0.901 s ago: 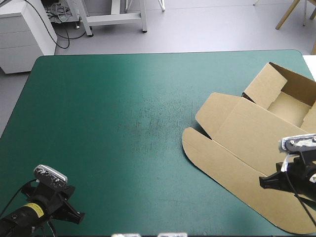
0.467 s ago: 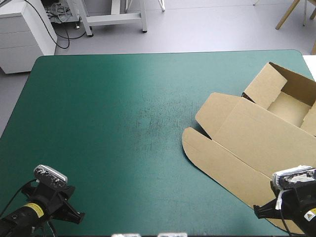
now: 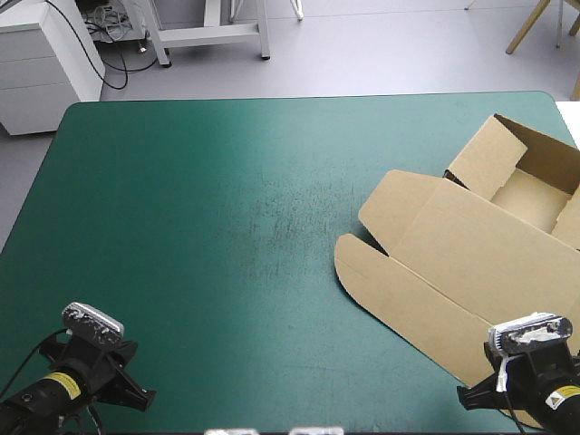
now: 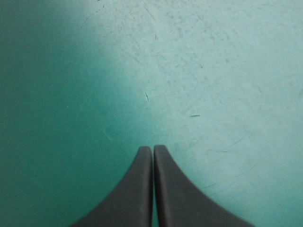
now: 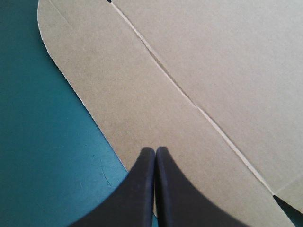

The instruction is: Fold the box

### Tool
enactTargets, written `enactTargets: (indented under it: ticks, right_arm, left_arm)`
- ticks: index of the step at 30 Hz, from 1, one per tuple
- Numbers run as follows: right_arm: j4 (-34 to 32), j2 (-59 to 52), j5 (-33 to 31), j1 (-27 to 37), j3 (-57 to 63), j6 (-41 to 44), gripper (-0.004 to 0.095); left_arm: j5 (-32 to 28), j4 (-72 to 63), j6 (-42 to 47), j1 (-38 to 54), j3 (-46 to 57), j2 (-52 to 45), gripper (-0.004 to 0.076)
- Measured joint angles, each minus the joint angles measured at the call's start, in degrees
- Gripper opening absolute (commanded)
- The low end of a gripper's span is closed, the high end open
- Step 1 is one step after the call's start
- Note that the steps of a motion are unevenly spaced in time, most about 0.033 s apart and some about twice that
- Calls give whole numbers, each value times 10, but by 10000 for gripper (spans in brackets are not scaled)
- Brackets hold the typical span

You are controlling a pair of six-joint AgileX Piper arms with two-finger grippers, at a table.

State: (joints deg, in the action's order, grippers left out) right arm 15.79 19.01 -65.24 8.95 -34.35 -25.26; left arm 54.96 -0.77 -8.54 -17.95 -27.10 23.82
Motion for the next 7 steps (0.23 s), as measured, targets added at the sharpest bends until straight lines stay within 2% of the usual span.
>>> enactTargets:
  ticks: [7]
  right_arm:
    - [0, 0, 18, 0, 13, -1, -20]
  left_arm:
    - [0, -1, 0, 0, 0, 0, -10]
